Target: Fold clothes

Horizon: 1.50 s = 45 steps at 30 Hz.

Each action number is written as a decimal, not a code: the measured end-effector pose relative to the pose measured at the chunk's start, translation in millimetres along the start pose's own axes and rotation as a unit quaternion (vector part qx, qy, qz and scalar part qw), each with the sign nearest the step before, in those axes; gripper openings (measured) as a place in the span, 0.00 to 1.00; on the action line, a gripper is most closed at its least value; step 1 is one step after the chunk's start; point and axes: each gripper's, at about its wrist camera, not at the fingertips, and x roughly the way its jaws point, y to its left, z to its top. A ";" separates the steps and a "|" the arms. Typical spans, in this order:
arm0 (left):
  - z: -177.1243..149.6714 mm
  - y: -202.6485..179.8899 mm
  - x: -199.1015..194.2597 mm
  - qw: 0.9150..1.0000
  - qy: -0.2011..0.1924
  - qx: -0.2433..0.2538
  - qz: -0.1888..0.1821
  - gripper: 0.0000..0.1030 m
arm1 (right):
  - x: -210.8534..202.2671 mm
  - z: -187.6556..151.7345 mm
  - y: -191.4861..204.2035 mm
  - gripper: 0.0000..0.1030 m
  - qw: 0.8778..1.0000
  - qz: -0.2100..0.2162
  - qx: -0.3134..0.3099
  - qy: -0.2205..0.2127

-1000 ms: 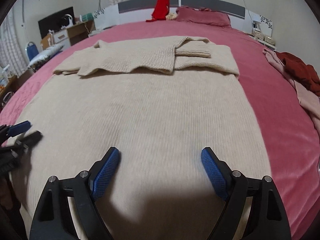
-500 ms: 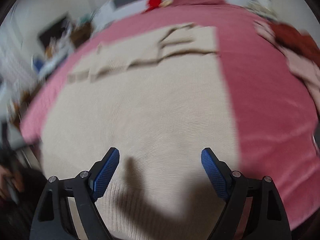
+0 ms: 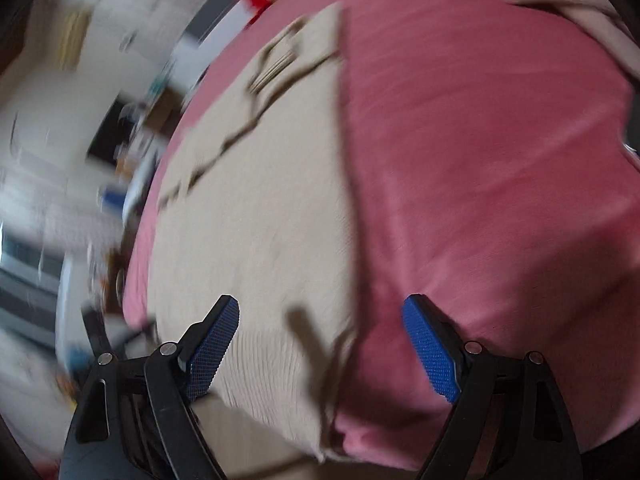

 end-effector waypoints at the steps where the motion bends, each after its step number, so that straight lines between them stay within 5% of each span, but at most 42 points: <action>1: -1.0 0.3 -0.7 1.000 0.002 -0.003 -0.010 0.70 | 3.9 -2.5 3.1 0.83 1.000 0.018 -0.004 0.012; 5: -10.5 11.0 -3.2 0.993 0.017 -0.059 -0.101 0.70 | 17.5 -7.4 7.3 0.84 0.994 0.098 0.004 0.046; 7: -12.5 18.3 -3.8 0.989 0.014 -0.085 -0.117 0.70 | 24.4 -9.3 8.1 0.83 0.989 0.132 0.012 0.061; 10: -18.0 24.3 -2.8 0.983 0.020 -0.123 -0.135 0.70 | 28.5 -9.3 14.5 0.79 0.991 0.112 0.002 0.068; 14: -21.8 18.4 1.6 0.982 0.028 -0.136 -0.131 0.70 | 30.7 -6.8 7.3 0.32 0.995 0.068 0.025 0.067; 16: -18.1 12.7 7.5 0.982 0.031 -0.130 -0.130 0.70 | 35.1 -6.4 -3.6 0.21 0.991 0.096 0.060 0.071; 19: -14.7 11.7 13.7 0.980 0.033 -0.132 -0.144 0.70 | 45.4 -5.6 3.0 0.20 0.984 0.143 0.056 0.095; 25: -15.9 7.6 17.7 0.982 0.049 -0.111 -0.147 0.66 | 60.7 -7.1 17.0 0.15 0.983 0.132 0.037 0.123; 28: -17.1 10.2 16.7 0.981 0.050 -0.117 -0.144 0.57 | 61.9 -8.1 18.1 0.14 0.982 0.135 0.046 0.123; 33: -21.8 10.6 23.8 0.975 0.083 -0.121 -0.168 0.22 | 56.1 -11.2 19.0 0.14 0.980 0.145 0.060 0.123; 42: -22.1 3.2 19.5 0.980 0.084 -0.099 -0.152 0.09 | 58.2 -14.6 22.1 0.15 0.978 0.152 0.074 0.120; 45: -20.6 -0.3 13.5 0.977 0.086 -0.093 -0.174 0.08 | 54.6 -14.5 24.8 0.11 0.985 0.118 0.044 0.119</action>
